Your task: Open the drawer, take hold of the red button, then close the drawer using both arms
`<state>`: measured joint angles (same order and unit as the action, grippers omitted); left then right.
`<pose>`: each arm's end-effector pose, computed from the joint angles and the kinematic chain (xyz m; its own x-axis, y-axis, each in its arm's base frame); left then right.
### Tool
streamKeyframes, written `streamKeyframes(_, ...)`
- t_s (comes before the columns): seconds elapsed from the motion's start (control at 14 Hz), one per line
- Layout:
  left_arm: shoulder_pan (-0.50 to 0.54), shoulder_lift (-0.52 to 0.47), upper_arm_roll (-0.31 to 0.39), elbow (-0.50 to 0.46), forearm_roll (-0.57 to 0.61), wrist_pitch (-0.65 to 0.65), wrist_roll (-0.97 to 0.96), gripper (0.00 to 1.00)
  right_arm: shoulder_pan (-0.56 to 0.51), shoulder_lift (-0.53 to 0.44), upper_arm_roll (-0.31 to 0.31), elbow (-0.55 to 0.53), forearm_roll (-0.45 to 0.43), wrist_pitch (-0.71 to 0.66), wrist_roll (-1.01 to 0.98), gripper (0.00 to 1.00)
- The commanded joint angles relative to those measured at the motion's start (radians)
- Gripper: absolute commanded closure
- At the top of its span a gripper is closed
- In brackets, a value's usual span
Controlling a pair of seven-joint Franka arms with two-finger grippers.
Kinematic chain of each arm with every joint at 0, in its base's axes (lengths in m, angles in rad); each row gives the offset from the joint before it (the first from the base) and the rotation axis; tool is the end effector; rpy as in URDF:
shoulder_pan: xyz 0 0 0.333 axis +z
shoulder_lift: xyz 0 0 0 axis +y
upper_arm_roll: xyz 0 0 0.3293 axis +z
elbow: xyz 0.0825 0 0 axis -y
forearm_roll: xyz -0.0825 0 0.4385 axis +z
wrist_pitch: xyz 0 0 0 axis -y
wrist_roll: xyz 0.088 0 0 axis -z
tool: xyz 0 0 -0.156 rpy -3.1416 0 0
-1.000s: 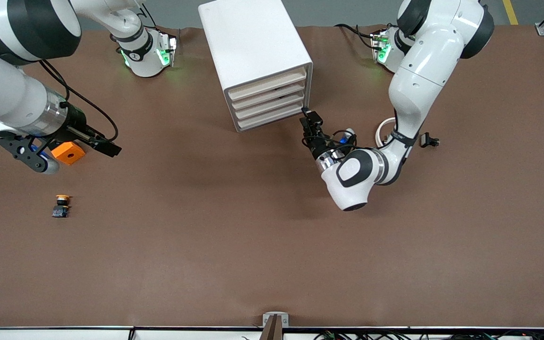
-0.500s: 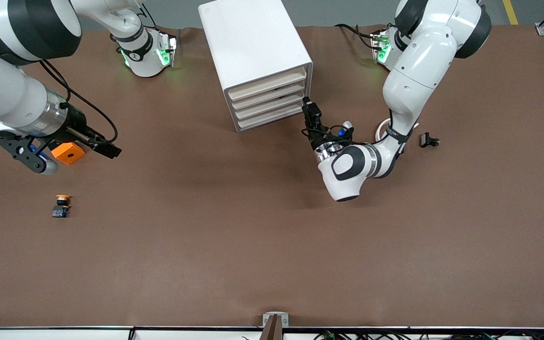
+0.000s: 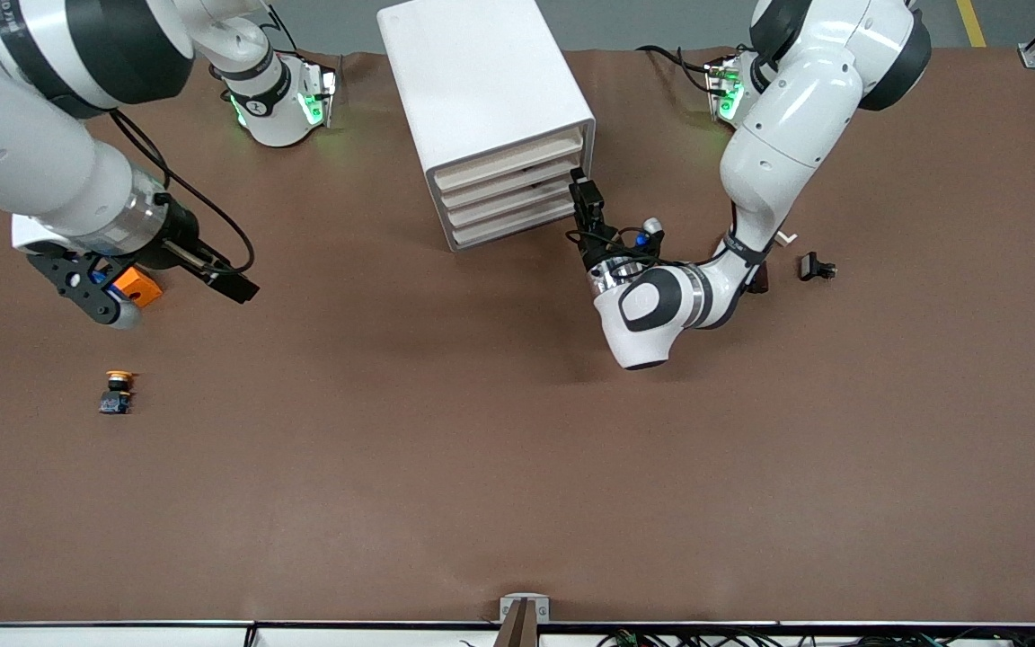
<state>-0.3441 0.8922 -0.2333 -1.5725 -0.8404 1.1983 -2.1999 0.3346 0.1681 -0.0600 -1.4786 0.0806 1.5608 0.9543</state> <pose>0.4245 -0.4228 0.1269 -0.2838 0.9589 0.0021 -0.0117 -0.0013 -0.9999 0.6256 0.1920 0.5305 0.7709 -0.6279 -0.1068 -0.6288 -0.7770 0.0291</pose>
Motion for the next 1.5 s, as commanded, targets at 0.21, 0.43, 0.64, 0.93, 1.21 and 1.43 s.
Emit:
streamKeyframes(0.21, -0.036, -0.030, 0.003, -0.044, -0.035, -0.002, -0.018, 0.53, 0.102, 0.047, -0.008, 0.011, 0.001, 0.051, 0.203, 0.00)
streamKeyframes(0.43, -0.055, -0.029, 0.005, -0.046, -0.037, 0.004, -0.017, 0.53, 0.162, 0.105, -0.008, 0.055, -0.002, 0.076, 0.329, 0.00)
streamKeyframes(0.64, -0.072, -0.029, 0.005, -0.055, -0.037, 0.006, -0.017, 0.70, 0.216, 0.184, -0.009, 0.139, -0.008, 0.076, 0.446, 0.00)
streamKeyframes(0.93, -0.075, -0.024, 0.005, -0.053, -0.035, 0.007, -0.015, 0.95, 0.256, 0.260, -0.008, 0.213, -0.004, 0.081, 0.541, 0.00)
streamKeyframes(1.21, -0.069, -0.022, 0.006, -0.047, -0.035, 0.007, -0.015, 0.96, 0.311, 0.300, -0.009, 0.213, -0.001, 0.127, 0.558, 0.00)
streamKeyframes(1.43, -0.058, -0.026, 0.012, -0.040, -0.035, 0.009, -0.015, 0.96, 0.320, 0.303, -0.008, 0.212, 0.007, 0.128, 0.551, 0.00)
